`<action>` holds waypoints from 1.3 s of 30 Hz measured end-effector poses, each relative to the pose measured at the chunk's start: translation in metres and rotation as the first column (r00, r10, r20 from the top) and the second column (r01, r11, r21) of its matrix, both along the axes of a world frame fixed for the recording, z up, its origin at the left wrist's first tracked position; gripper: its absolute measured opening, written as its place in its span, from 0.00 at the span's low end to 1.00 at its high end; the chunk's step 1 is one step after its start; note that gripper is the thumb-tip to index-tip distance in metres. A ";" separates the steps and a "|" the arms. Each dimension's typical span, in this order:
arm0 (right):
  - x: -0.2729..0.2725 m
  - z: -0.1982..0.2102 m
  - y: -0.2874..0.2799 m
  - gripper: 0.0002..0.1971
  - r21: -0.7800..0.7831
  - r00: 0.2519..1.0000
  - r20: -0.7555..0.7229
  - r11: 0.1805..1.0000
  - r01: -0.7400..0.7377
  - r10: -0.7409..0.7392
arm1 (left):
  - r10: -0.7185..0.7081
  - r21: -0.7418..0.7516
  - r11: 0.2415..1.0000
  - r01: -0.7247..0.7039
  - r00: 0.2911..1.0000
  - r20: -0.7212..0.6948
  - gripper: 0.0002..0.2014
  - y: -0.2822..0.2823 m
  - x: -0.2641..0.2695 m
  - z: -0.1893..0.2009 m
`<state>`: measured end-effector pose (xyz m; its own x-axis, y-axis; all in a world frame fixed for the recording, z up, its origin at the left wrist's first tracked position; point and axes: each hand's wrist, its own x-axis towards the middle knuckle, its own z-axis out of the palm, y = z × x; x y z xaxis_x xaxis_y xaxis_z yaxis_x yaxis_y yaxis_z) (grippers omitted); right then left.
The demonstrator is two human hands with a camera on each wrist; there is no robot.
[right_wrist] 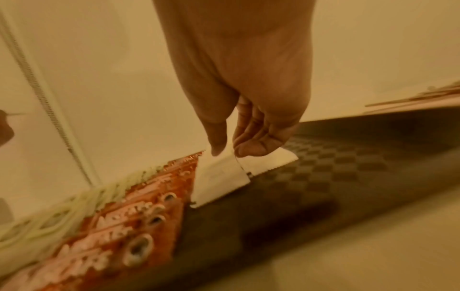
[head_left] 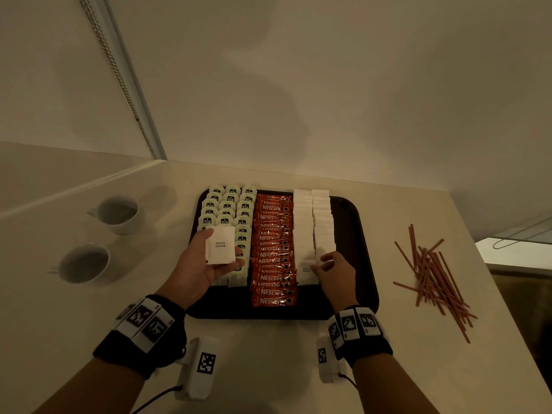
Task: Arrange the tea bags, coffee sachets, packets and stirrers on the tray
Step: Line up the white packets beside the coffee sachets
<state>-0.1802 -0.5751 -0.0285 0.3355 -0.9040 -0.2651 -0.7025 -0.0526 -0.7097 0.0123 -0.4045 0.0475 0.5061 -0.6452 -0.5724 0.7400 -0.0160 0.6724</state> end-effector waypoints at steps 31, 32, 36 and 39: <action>-0.030 0.030 -0.031 0.08 0.184 0.961 0.226 0.976 0.117 -0.158 | -0.328 0.281 0.935 0.217 0.833 0.447 0.09 0.047 0.015 -0.004; -0.038 0.022 -0.036 0.08 0.175 0.975 0.153 0.975 0.134 -0.162 | -0.302 0.282 0.941 0.188 0.841 0.448 0.09 0.061 0.020 -0.008; -0.052 0.001 -0.034 0.11 0.122 0.995 -0.056 0.989 0.084 -0.078 | -0.270 0.352 0.930 0.110 0.853 0.447 0.11 0.116 0.037 -0.031; -0.050 -0.007 -0.027 0.12 0.044 0.994 -0.094 0.997 0.058 -0.054 | -0.269 0.431 0.898 0.086 0.883 0.385 0.11 0.152 0.049 -0.055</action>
